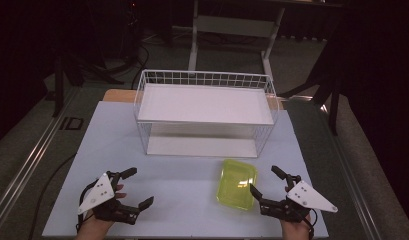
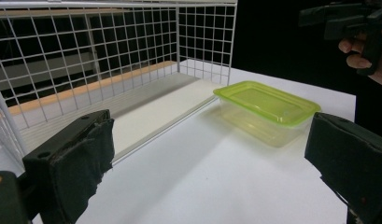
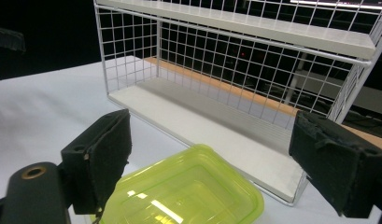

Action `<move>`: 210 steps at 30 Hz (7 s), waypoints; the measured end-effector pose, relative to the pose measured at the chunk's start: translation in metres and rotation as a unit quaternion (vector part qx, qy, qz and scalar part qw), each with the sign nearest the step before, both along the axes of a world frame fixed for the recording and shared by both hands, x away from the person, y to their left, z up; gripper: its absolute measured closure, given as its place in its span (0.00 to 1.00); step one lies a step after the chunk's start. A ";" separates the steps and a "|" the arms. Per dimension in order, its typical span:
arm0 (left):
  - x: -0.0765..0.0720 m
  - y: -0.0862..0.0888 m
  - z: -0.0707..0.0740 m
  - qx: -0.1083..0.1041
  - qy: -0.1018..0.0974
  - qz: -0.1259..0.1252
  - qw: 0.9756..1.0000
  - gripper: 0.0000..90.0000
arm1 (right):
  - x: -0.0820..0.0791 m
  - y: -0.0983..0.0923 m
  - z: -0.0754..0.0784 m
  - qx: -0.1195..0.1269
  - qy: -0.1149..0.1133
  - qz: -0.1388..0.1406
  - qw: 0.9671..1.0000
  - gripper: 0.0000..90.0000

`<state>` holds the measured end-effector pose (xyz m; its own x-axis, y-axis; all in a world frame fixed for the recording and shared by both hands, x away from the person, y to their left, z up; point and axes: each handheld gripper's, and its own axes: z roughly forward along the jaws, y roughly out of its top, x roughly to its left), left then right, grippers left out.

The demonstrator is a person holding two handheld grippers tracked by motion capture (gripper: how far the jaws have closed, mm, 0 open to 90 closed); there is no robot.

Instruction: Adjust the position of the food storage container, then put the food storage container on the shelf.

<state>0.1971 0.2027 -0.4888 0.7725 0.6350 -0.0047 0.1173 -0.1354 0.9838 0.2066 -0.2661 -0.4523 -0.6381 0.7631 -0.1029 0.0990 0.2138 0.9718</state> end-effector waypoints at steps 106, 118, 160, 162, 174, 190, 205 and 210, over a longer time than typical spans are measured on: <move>-0.003 -0.017 0.000 0.022 -0.001 -0.030 0.999 0.03 | 0.052 0.098 -0.077 -0.181 0.207 0.152 0.949 1.00; -0.003 -0.017 0.000 0.024 0.000 -0.029 0.999 0.03 | 0.044 0.049 -0.075 -0.188 0.228 0.124 0.947 1.00; -0.004 -0.015 0.000 0.023 0.003 -0.032 0.999 0.03 | 0.115 0.079 -0.080 -0.163 0.221 0.067 0.959 1.00; -0.004 -0.015 0.000 0.023 0.003 -0.033 0.999 0.03 | 0.116 0.082 -0.080 -0.163 0.220 0.069 0.959 1.00; -0.003 -0.015 -0.001 0.025 0.005 -0.033 0.999 0.03 | 0.112 0.085 -0.082 -0.165 0.219 0.072 0.959 1.00; 0.004 -0.026 0.013 0.020 0.018 -0.048 0.998 0.03 | 0.084 0.043 -0.034 -0.100 0.185 0.054 0.976 0.54; 0.042 -0.049 0.044 0.025 0.078 -0.038 0.996 0.03 | 0.077 0.060 -0.008 -0.099 0.151 0.087 0.980 0.20; 0.056 -0.059 0.045 0.036 0.123 -0.039 0.991 0.03 | 0.080 0.064 -0.006 -0.089 0.161 0.086 0.979 0.21</move>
<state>0.2528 0.1439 -0.4440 0.8010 0.5783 -0.1549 0.3380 -0.2233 0.9143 0.2866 -0.2026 -0.4581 -0.7766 0.6300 0.0025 0.3413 0.4172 0.8423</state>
